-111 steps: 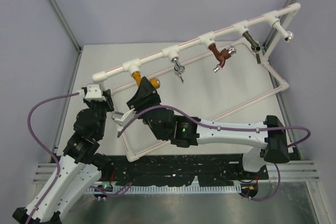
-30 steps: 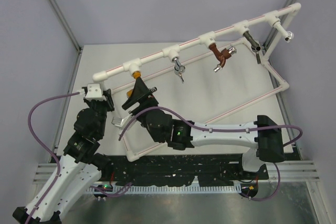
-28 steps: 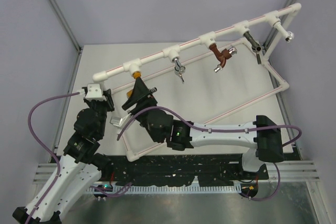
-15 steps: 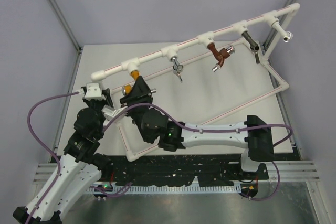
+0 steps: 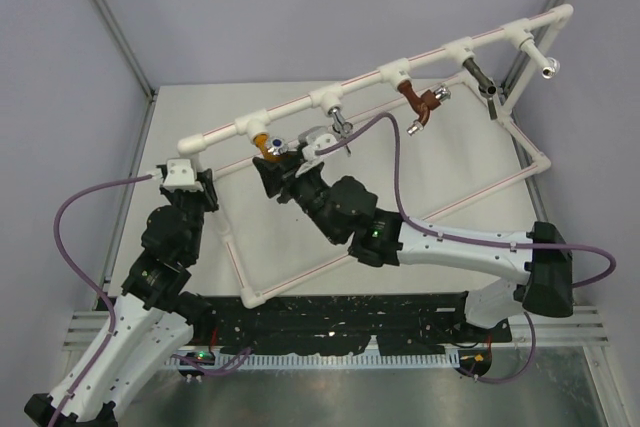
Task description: Install the water faucets
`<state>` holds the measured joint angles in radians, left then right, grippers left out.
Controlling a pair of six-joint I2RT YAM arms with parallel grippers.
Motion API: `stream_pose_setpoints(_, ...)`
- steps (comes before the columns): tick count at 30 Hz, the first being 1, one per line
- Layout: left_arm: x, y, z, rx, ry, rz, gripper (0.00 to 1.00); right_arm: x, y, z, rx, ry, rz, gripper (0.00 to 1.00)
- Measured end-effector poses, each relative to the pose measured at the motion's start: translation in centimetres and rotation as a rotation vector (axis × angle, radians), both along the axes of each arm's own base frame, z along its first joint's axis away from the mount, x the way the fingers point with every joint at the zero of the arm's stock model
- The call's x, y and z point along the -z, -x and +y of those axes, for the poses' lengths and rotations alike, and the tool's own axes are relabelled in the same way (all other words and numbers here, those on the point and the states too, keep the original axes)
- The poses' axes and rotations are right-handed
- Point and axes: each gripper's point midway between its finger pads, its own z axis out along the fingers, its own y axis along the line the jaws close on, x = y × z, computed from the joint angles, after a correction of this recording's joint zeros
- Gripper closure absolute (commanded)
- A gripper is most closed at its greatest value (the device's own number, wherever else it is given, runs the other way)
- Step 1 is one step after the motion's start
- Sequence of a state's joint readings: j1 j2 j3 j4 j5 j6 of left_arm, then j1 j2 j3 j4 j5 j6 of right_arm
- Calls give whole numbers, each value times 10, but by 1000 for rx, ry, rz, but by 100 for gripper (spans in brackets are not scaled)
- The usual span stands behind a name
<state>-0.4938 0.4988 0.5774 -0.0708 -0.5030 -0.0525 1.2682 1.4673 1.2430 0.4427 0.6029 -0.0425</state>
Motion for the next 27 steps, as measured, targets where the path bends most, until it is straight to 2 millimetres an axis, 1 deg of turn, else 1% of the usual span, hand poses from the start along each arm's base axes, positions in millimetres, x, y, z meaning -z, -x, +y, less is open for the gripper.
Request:
stream_pose_setpoints(5,0,0,-1,6,0,0,100,-1,5,0,-153,-481,260,94)
stream_pose_setpoints(7,0,0,-1,7,-1,0,100,-2,7,-1,-193,-612,343,81)
stream_pose_setpoints(8,0,0,-1,8,-1,0,100,-2,9,-1,-214,-678,388,66)
stream_pose_setpoints(9,0,0,-1,8,0,-1,100,-2,10,-1,-230,-726,424,58)
stream_pose_setpoints(10,0,1,-1,9,0,-1,100,-2,12,-1,-245,-769,456,40)
stream_pose_setpoints(11,0,1,-2,10,-1,-1,100,-2,13,-2,-258,-804,480,34)
stream_pose_setpoints(12,0,1,-1,10,-1,-1,100,-4,14,-2,-268,-835,496,23)
stream_pose_setpoints(13,0,1,0,2,0,0,100,-6,13,-6,-263,-855,496,19)
stream_pose_setpoints(15,0,1,0,2,0,0,100,-17,2,-22,-234,-885,464,6)
stream_pose_setpoints(17,0,1,0,1,0,0,100,-35,-3,-41,-209,-893,401,1)
stream_pose_setpoints(18,0,1,0,2,0,0,100,-44,-2,-51,-200,-888,368,1)
stream_pose_setpoints(19,0,1,0,2,0,0,100,-55,0,-61,-192,-871,324,5)
stream_pose_setpoints(21,0,1,0,2,0,0,100,-71,6,-73,-187,-818,256,5)
stream_pose_setpoints(23,0,1,0,2,0,0,100,-88,15,-79,-193,-704,161,5)
stream_pose_setpoints(24,0,1,0,2,0,0,100,-92,18,-80,-193,-657,127,4)
stream_pose_setpoints(27,0,1,0,2,0,0,100,-96,27,-77,-171,-390,-15,5)
